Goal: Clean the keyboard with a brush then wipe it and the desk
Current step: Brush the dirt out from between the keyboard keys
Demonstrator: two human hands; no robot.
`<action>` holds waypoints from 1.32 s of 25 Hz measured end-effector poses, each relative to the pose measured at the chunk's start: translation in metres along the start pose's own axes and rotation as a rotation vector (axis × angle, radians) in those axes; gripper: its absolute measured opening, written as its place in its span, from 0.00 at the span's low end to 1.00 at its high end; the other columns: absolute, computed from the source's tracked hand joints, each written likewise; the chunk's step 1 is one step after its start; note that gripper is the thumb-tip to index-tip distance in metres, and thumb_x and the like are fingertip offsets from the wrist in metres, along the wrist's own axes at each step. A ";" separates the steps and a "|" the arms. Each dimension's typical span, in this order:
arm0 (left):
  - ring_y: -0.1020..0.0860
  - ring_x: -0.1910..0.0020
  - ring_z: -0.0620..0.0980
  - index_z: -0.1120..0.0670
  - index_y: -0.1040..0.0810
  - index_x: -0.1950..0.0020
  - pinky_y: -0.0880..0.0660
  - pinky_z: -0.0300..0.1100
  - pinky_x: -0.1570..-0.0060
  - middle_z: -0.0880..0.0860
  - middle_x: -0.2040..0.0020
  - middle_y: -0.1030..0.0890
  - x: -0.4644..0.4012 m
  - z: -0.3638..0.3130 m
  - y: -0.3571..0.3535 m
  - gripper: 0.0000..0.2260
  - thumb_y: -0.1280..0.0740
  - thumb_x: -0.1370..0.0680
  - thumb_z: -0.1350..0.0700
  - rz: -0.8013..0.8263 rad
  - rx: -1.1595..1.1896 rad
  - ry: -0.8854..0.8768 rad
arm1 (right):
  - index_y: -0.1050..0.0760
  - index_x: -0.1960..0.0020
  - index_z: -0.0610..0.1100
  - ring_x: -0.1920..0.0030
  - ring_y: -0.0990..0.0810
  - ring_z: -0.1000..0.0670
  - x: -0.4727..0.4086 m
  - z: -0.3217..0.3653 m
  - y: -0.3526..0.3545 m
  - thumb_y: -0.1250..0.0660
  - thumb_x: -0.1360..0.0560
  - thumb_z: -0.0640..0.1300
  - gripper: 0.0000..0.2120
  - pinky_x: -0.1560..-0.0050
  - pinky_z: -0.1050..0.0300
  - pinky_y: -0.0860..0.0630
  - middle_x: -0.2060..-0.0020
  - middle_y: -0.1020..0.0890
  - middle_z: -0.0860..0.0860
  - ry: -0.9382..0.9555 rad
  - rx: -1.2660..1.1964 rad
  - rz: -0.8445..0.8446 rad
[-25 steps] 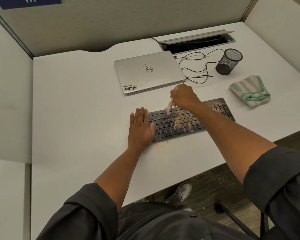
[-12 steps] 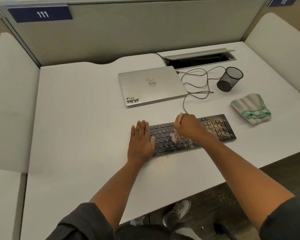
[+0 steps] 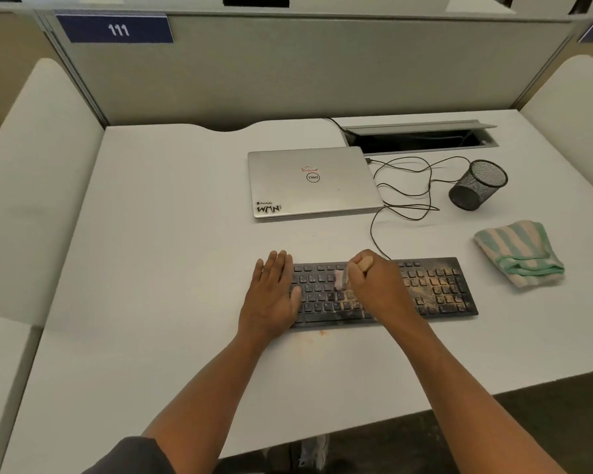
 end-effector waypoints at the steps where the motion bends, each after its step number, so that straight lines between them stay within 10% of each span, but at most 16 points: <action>1: 0.46 0.18 0.56 0.60 0.42 0.18 0.57 0.51 0.19 0.59 0.19 0.40 -0.001 0.001 0.000 0.32 0.53 0.19 0.44 -0.006 -0.002 -0.004 | 0.23 0.57 0.45 0.67 0.19 0.52 -0.002 -0.001 0.000 0.39 0.20 0.43 0.10 0.72 0.66 0.27 0.67 0.18 0.53 -0.007 -0.039 0.023; 5: 0.45 0.19 0.56 0.60 0.42 0.19 0.55 0.52 0.19 0.58 0.19 0.39 0.000 0.000 -0.001 0.32 0.52 0.19 0.44 -0.025 -0.013 0.000 | 0.21 0.56 0.43 0.63 0.16 0.48 -0.003 -0.008 -0.004 0.40 0.20 0.44 0.11 0.59 0.51 0.19 0.65 0.15 0.49 0.002 0.010 0.155; 18: 0.46 0.18 0.53 0.59 0.42 0.18 0.58 0.48 0.20 0.56 0.19 0.39 0.001 -0.001 0.000 0.32 0.53 0.19 0.44 -0.038 -0.005 0.017 | 0.26 0.56 0.43 0.66 0.19 0.52 0.000 -0.026 0.009 0.41 0.19 0.44 0.10 0.67 0.58 0.25 0.67 0.18 0.49 0.127 -0.041 0.034; 25: 0.46 0.18 0.54 0.59 0.43 0.18 0.59 0.47 0.20 0.56 0.19 0.40 0.002 -0.003 0.004 0.32 0.53 0.19 0.44 -0.019 -0.013 0.021 | 0.26 0.57 0.39 0.67 0.18 0.46 0.010 -0.021 -0.011 0.43 0.19 0.44 0.12 0.63 0.44 0.20 0.69 0.18 0.45 0.135 -0.058 0.136; 33: 0.46 0.18 0.54 0.59 0.42 0.18 0.56 0.49 0.19 0.56 0.19 0.39 0.002 -0.003 0.002 0.31 0.52 0.18 0.45 -0.016 -0.024 0.018 | 0.27 0.61 0.41 0.68 0.18 0.49 0.000 -0.005 -0.012 0.46 0.18 0.43 0.16 0.69 0.59 0.25 0.72 0.19 0.48 0.074 0.074 0.150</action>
Point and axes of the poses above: each hand's wrist, its own x-axis away from the middle knuckle, its own y-axis out of the back of the hand, z = x × y, the point moved 3 cm from there along -x, towards the middle knuckle
